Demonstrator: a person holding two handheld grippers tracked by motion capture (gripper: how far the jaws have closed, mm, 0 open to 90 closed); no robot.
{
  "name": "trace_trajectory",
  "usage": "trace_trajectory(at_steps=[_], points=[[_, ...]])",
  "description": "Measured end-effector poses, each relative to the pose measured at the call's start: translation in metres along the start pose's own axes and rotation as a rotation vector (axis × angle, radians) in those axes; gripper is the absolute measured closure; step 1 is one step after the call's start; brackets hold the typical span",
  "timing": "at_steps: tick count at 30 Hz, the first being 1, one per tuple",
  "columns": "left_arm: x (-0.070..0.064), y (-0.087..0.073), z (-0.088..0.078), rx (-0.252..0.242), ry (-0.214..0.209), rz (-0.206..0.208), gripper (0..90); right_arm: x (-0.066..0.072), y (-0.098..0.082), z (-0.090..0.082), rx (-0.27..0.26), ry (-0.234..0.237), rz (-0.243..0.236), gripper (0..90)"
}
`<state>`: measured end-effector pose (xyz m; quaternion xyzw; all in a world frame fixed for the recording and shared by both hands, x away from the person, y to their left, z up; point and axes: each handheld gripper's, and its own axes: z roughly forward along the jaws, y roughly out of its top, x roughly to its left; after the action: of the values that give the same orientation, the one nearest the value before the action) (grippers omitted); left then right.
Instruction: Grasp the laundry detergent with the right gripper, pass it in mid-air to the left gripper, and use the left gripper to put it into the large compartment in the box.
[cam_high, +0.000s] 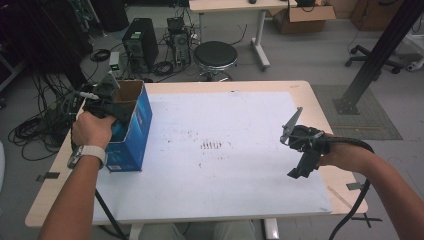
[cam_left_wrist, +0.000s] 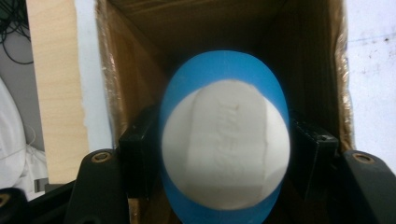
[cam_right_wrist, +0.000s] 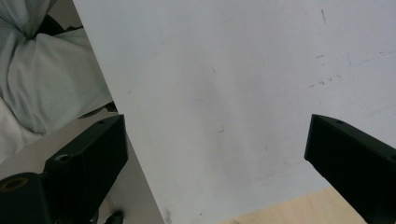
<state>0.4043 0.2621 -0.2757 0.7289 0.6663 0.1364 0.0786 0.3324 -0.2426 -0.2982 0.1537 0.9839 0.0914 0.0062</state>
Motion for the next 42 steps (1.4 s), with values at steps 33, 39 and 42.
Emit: trace_trajectory(at_steps=[33, 39, 42], points=[[0.010, 0.008, -0.036, 0.028, -0.047, -0.044, 23.0, 0.004, 0.002, -0.002, 0.001, -0.003, -0.005, 5.9], [0.010, 0.007, -0.055, 0.032, -0.076, -0.054, 18.4, 0.007, 0.005, -0.004, -0.002, -0.007, -0.005, 6.0], [0.009, 0.006, -0.066, 0.035, -0.067, -0.045, 17.0, 0.008, 0.005, -0.007, -0.003, -0.010, -0.009, 6.0]])
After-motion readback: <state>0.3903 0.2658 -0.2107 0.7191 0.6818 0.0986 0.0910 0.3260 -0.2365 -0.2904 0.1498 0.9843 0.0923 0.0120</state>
